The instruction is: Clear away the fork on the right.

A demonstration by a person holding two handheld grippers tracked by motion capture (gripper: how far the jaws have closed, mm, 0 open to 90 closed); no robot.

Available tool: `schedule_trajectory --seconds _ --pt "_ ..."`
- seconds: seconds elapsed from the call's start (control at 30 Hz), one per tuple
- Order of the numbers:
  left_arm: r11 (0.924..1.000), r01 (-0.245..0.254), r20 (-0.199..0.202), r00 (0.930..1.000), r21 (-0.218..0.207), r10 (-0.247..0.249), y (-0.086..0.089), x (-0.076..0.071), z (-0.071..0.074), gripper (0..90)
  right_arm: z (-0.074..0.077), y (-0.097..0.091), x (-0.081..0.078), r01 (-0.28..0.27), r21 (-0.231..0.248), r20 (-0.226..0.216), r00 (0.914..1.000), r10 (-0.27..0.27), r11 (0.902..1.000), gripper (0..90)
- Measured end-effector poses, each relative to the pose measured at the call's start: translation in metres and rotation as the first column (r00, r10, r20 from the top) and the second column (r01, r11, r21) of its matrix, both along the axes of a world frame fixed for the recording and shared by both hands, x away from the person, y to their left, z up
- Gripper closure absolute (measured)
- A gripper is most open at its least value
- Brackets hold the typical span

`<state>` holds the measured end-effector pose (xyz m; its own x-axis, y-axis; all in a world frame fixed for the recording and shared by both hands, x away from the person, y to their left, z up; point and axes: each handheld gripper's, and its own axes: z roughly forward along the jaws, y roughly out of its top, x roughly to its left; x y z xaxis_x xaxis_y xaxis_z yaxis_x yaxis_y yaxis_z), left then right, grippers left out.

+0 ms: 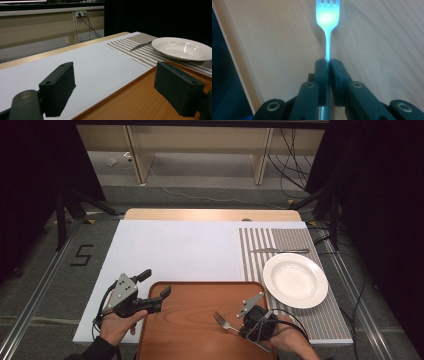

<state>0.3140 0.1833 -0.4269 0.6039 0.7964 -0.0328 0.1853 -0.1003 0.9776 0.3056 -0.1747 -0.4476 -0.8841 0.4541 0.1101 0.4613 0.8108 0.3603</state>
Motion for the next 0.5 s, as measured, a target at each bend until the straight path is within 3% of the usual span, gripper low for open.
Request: schedule_trajectory --seconds 0.5 --pt "1.0 0.003 -0.002 1.0 0.001 -0.003 -0.0005 -0.0001 -0.0003 16.4 -0.0072 0.005 -0.0018 -0.018 -0.043 -0.003 0.9998 0.018 0.9989 83.5"
